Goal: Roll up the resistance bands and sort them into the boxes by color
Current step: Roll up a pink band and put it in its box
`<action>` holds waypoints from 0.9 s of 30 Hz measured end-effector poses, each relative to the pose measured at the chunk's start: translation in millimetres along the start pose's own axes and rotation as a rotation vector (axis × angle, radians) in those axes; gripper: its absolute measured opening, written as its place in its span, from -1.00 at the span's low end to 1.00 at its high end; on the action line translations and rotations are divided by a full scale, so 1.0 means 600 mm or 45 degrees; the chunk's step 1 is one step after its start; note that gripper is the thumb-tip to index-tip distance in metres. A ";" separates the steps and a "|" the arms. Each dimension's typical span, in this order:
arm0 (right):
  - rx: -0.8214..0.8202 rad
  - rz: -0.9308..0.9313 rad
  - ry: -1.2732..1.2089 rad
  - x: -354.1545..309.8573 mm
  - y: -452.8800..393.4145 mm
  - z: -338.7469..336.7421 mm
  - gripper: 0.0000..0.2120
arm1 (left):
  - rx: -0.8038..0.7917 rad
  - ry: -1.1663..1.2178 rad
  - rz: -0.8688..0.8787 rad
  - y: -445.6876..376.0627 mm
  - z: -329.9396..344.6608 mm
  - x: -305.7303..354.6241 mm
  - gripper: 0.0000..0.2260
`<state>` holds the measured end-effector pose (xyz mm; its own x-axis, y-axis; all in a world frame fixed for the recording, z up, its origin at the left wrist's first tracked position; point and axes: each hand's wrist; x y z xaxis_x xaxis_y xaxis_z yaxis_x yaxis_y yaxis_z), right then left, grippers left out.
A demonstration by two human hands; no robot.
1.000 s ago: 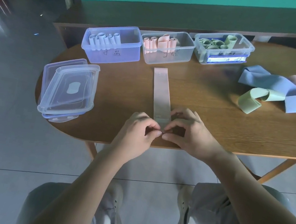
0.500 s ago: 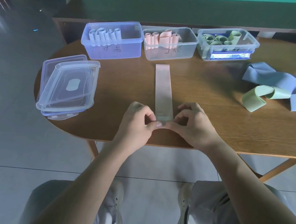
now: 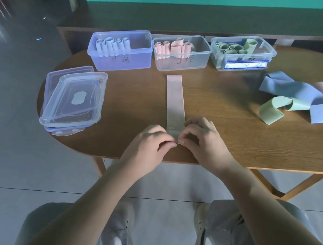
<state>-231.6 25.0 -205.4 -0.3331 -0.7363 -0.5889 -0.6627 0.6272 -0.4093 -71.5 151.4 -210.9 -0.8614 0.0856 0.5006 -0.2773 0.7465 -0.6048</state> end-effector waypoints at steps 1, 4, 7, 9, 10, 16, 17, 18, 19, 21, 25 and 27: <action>0.009 -0.057 0.024 0.001 0.002 0.002 -0.90 | 0.007 -0.007 -0.006 -0.002 0.000 0.000 -0.94; 0.044 -0.168 0.104 0.009 0.011 0.006 -0.75 | 0.015 -0.030 -0.018 -0.006 0.005 0.006 -0.97; 0.117 -0.232 0.165 0.014 0.026 0.006 -0.72 | 0.004 -0.054 -0.021 -0.009 0.008 0.010 -0.98; 0.150 -0.262 0.166 0.012 0.038 0.005 -0.70 | -0.020 -0.063 -0.023 -0.012 0.008 0.007 -0.96; 0.149 -0.271 0.158 0.009 0.044 0.005 -0.68 | -0.027 -0.062 -0.025 -0.013 0.008 0.005 -0.96; 0.118 -0.216 0.356 -0.018 0.069 -0.003 -0.56 | 0.016 -0.020 -0.086 -0.011 0.012 0.002 -0.95; 0.100 -0.199 0.375 -0.019 0.070 -0.005 -0.54 | 0.030 -0.035 -0.079 -0.008 0.014 0.003 -0.95; 0.077 -0.180 0.388 -0.019 0.071 -0.006 -0.52 | 0.044 -0.060 -0.063 -0.004 0.015 0.005 -0.96; 0.056 -0.160 0.397 -0.019 0.072 -0.008 -0.50 | 0.062 -0.085 -0.035 0.000 0.016 0.006 -0.96; 0.038 -0.128 0.396 -0.019 0.073 -0.009 -0.49 | 0.099 -0.128 0.058 0.010 0.015 0.006 -0.94; 0.027 -0.085 0.407 -0.024 0.073 -0.008 -0.56 | 0.043 -0.308 0.189 0.026 0.006 0.002 -0.79; 0.003 -0.051 0.417 -0.027 0.072 -0.009 -0.52 | 0.016 -0.424 0.172 0.030 -0.003 0.004 -0.72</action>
<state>-258.7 62.6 -210.0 -0.5052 -0.8025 -0.3174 -0.6779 0.5967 -0.4294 -78.2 166.1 -219.5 -0.9815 -0.0384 0.1875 -0.1549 0.7347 -0.6605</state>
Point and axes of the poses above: each hand's wrist, its own y-axis away from the middle knuckle, its own z-axis out of the palm, x = y × z, and after that the axes turned 9 degrees about x, right-handed
